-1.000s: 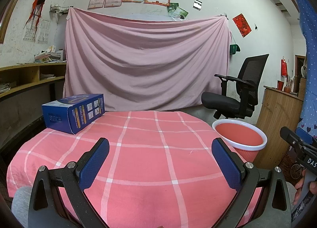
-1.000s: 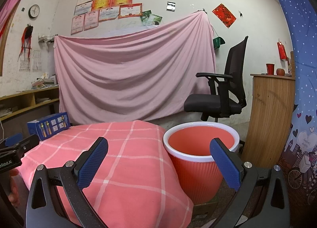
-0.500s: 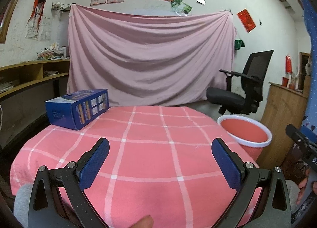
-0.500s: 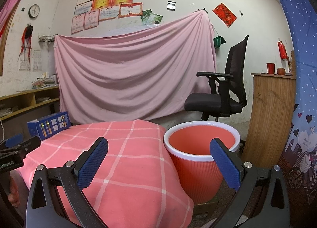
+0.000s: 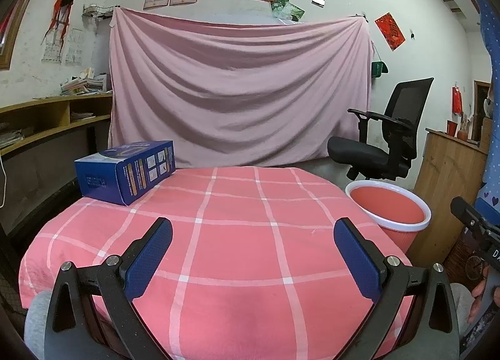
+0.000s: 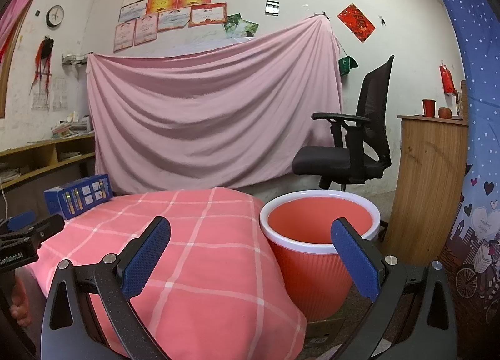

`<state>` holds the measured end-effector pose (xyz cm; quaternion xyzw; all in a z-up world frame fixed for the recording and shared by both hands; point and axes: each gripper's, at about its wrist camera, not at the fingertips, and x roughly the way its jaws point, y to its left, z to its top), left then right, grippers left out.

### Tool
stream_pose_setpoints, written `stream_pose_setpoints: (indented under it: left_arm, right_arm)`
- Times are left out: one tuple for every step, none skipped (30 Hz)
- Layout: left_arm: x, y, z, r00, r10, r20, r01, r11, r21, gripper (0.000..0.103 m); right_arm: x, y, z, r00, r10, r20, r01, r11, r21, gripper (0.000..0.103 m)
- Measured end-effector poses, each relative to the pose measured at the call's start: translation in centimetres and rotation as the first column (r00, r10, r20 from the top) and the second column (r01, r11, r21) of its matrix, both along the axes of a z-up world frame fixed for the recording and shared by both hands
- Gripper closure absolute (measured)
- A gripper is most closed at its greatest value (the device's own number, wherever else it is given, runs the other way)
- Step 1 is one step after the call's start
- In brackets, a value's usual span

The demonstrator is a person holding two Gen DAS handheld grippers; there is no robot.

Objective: Collect trash

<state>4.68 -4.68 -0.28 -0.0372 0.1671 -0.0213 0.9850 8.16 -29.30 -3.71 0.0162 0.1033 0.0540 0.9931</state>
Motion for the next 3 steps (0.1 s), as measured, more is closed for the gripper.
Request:
stream_pose_setpoints:
  left_arm:
    - [0.00, 0.02, 0.04, 1.000, 0.002, 0.000, -0.002, 1.000, -0.001, 0.002]
    - [0.02, 0.11, 0.06, 1.000, 0.003, 0.000, -0.003, 1.000, -0.004, 0.002]
    - [0.09, 0.21, 0.05, 1.000, 0.004, -0.002, -0.004, 1.000, -0.006, 0.002]
  right_arm:
    - [-0.06, 0.14, -0.02, 1.000, 0.001, -0.001, -0.001, 1.000, -0.001, 0.000]
    - [-0.01, 0.11, -0.03, 1.000, 0.001, -0.003, -0.001, 1.000, -0.001, 0.000]
    - [0.12, 0.00, -0.01, 1.000, 0.002, -0.004, -0.002, 1.000, -0.001, 0.000]
